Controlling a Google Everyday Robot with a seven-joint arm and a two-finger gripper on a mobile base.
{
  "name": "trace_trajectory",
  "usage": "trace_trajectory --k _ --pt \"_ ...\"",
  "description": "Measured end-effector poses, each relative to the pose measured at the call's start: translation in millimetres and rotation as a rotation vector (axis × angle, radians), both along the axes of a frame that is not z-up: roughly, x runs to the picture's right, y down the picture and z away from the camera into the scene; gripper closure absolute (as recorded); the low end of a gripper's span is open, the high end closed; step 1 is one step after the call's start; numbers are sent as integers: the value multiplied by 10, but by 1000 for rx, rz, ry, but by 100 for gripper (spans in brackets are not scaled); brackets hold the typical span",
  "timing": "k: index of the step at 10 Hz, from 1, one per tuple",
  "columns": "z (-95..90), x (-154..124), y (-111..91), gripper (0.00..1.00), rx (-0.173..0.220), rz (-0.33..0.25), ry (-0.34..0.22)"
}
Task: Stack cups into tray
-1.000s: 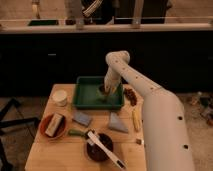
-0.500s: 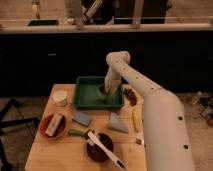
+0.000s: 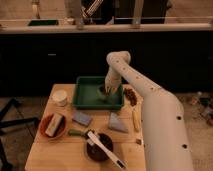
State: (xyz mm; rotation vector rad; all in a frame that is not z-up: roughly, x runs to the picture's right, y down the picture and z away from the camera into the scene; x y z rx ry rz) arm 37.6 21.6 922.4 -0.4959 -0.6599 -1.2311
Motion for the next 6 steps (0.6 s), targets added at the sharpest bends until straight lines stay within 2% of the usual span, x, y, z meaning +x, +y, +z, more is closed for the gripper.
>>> trace_trajectory --k 6 --pt "3 -17 -12 32 -4 0 -1"
